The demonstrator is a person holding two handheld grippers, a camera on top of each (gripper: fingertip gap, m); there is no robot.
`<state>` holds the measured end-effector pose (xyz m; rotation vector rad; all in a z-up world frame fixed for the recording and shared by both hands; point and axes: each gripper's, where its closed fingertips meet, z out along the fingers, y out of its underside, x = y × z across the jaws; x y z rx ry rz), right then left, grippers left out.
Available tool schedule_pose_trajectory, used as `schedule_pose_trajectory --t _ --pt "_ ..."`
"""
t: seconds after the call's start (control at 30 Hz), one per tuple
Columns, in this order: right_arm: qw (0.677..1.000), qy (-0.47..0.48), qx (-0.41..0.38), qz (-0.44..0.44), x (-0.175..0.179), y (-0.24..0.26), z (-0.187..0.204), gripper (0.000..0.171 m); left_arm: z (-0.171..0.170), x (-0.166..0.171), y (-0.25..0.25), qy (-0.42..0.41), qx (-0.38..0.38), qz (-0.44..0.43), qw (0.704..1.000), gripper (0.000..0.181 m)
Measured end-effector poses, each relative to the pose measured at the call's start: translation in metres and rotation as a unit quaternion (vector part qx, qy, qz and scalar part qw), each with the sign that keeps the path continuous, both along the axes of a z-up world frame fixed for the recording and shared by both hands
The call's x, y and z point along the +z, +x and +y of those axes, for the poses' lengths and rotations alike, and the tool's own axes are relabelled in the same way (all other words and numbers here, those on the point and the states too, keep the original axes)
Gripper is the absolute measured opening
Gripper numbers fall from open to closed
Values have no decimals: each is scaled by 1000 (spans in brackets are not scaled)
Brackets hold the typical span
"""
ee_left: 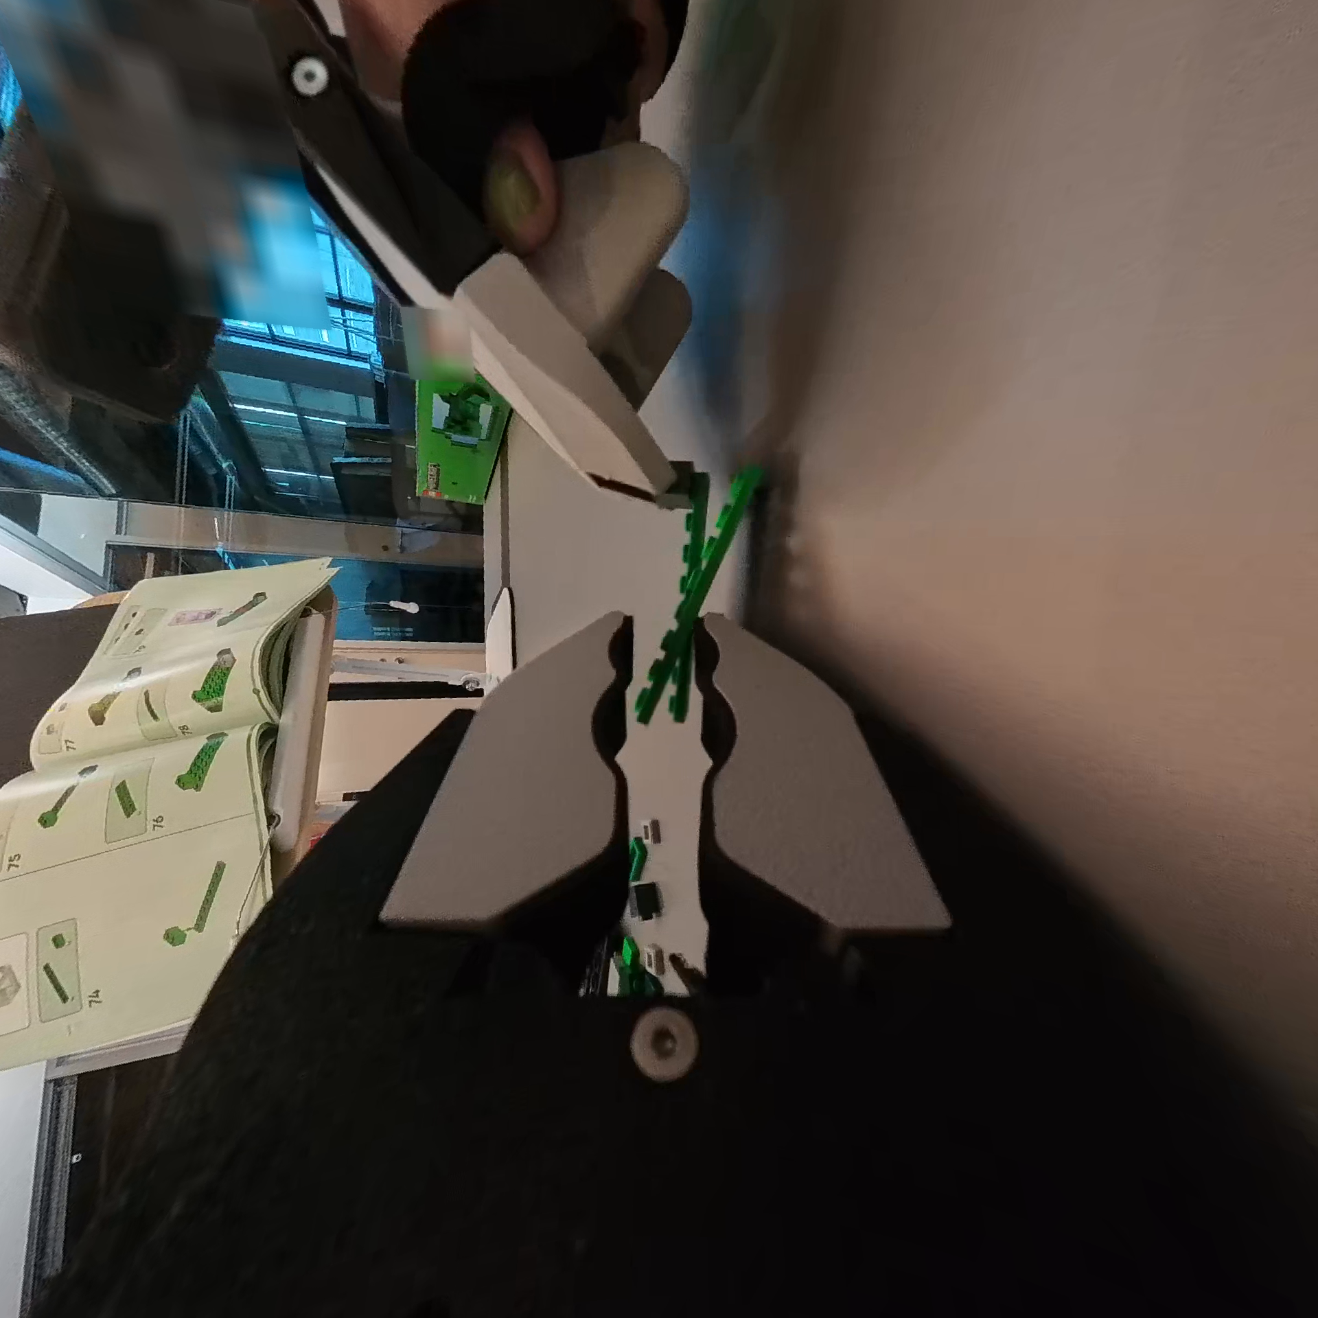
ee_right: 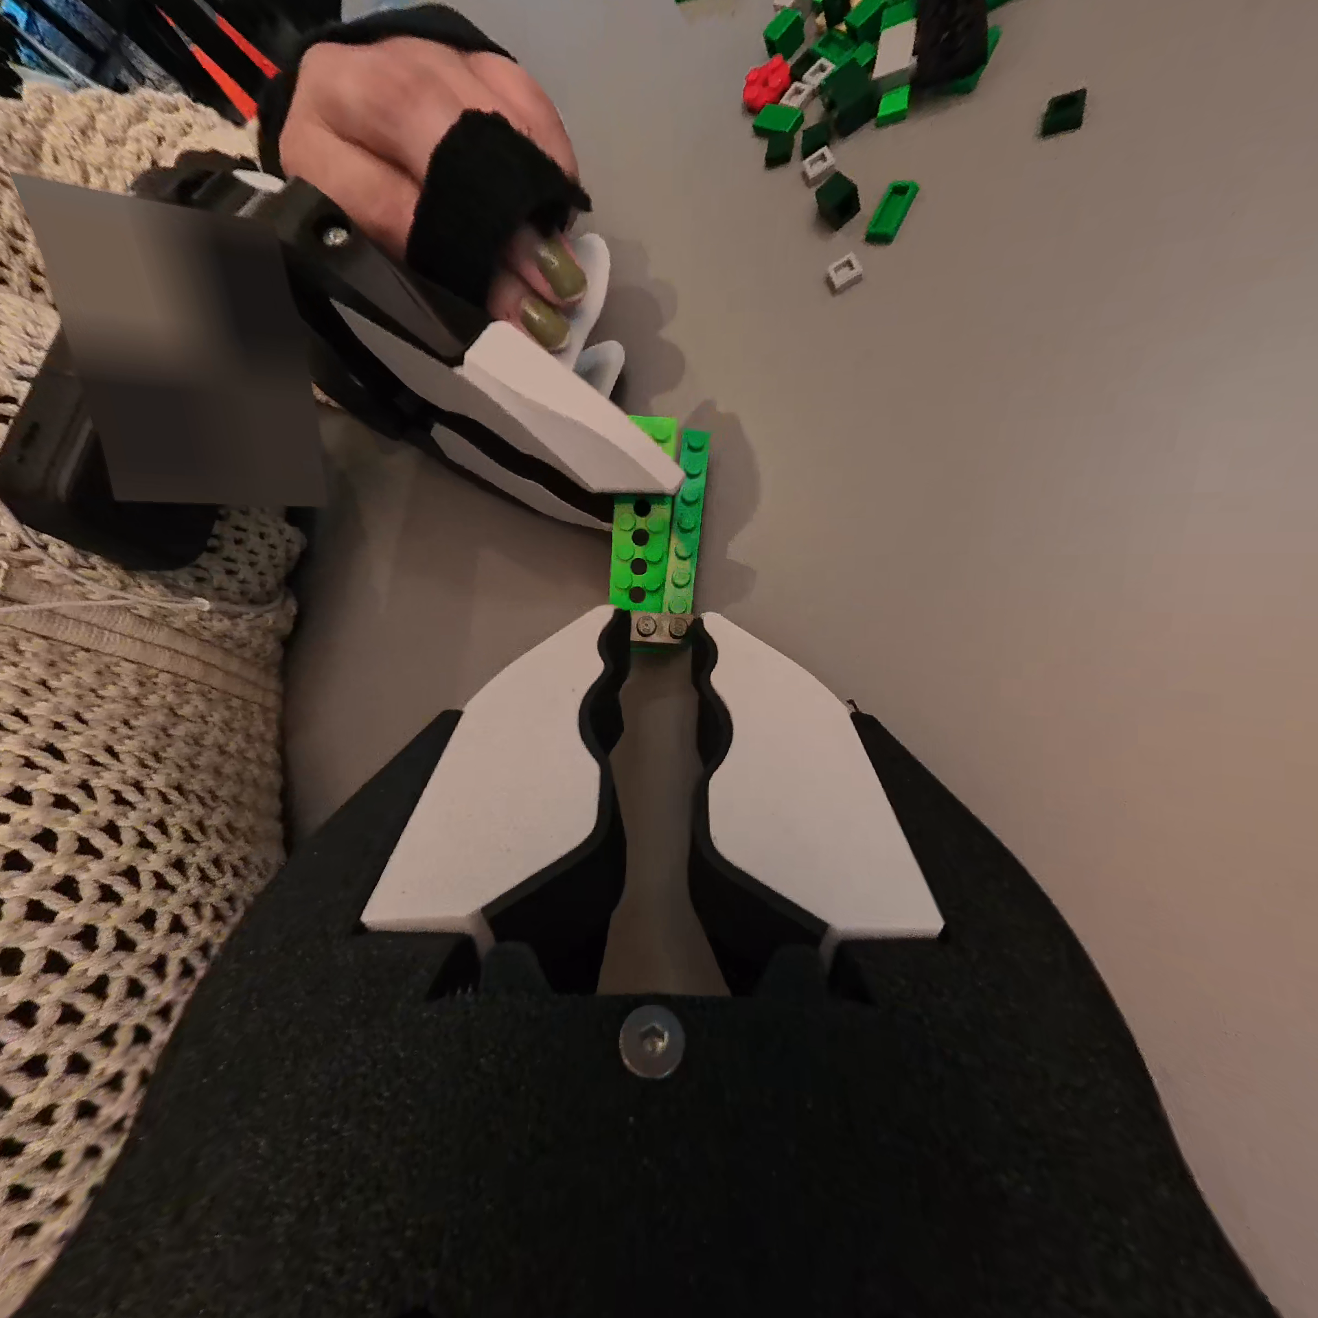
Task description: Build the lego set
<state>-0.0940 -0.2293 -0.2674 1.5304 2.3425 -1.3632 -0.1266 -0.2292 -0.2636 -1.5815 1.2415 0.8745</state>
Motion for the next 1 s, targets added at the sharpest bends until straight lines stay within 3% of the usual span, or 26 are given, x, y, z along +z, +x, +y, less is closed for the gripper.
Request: schedule_pose_trajectory --t 0.23,0.8,1.0 --pt "998 49 9 33 -7 3 -3 16 0 -2 0 -7 3 -6 1000 15" --pt "995 40 17 90 -1 3 -1 17 -1 -8 4 -43 26 33 998 4" --pt "973 90 77 198 8 9 -7 54 -2 -10 4 -60 29 -6 998 4"
